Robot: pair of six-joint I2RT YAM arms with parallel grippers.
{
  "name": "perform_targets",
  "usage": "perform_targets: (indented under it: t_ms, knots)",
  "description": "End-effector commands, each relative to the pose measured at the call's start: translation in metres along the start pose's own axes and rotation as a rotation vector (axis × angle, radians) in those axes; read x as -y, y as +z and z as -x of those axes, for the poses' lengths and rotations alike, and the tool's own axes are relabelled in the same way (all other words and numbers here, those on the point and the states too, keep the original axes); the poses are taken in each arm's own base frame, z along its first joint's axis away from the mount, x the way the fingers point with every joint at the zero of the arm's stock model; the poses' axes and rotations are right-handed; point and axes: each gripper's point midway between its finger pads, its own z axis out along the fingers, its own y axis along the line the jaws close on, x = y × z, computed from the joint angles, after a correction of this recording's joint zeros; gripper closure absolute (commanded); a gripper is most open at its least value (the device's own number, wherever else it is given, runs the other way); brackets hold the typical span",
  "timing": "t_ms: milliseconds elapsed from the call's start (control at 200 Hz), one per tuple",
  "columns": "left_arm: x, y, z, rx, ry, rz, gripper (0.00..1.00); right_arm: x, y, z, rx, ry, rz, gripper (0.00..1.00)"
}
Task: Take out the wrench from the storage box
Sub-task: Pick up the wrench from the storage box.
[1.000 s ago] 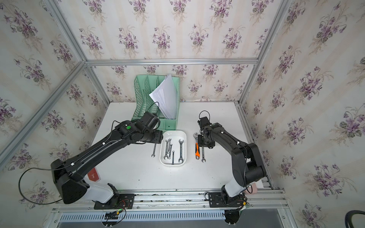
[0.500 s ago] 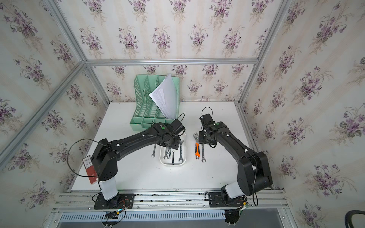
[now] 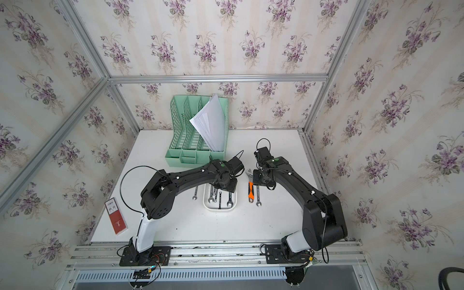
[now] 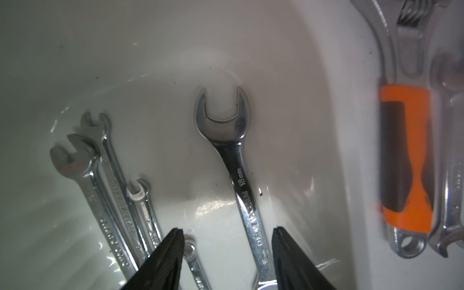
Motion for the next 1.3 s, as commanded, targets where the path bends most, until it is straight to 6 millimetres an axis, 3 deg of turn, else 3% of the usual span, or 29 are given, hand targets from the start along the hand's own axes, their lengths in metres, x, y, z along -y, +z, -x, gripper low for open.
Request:
perform_targets:
  t_ms: [0, 375, 639, 834, 974, 1294]
  knots:
    - [0.004, 0.008, 0.002, -0.001, -0.014, -0.003, 0.39, 0.0, 0.0, 0.0, 0.005, 0.003, 0.004, 0.49]
    - [-0.003, 0.03, -0.007, -0.033, 0.005, 0.076, 0.43, 0.0, 0.001, -0.003, -0.003, 0.005, 0.005, 0.49]
    - [-0.014, 0.022, -0.005, -0.012, 0.015, 0.119, 0.57, -0.001, 0.001, -0.002, -0.003, 0.006, 0.008, 0.49]
    - [-0.015, 0.023, -0.004, -0.013, 0.009, 0.124, 0.58, -0.001, 0.002, -0.003, -0.008, 0.008, 0.011, 0.49]
    - [-0.01, 0.023, -0.004, -0.02, -0.017, 0.101, 0.54, -0.001, 0.002, -0.004, -0.008, 0.008, 0.013, 0.49]
    - [0.009, 0.026, -0.011, -0.06, -0.05, 0.069, 0.54, -0.002, 0.003, -0.005, -0.01, 0.008, 0.017, 0.49]
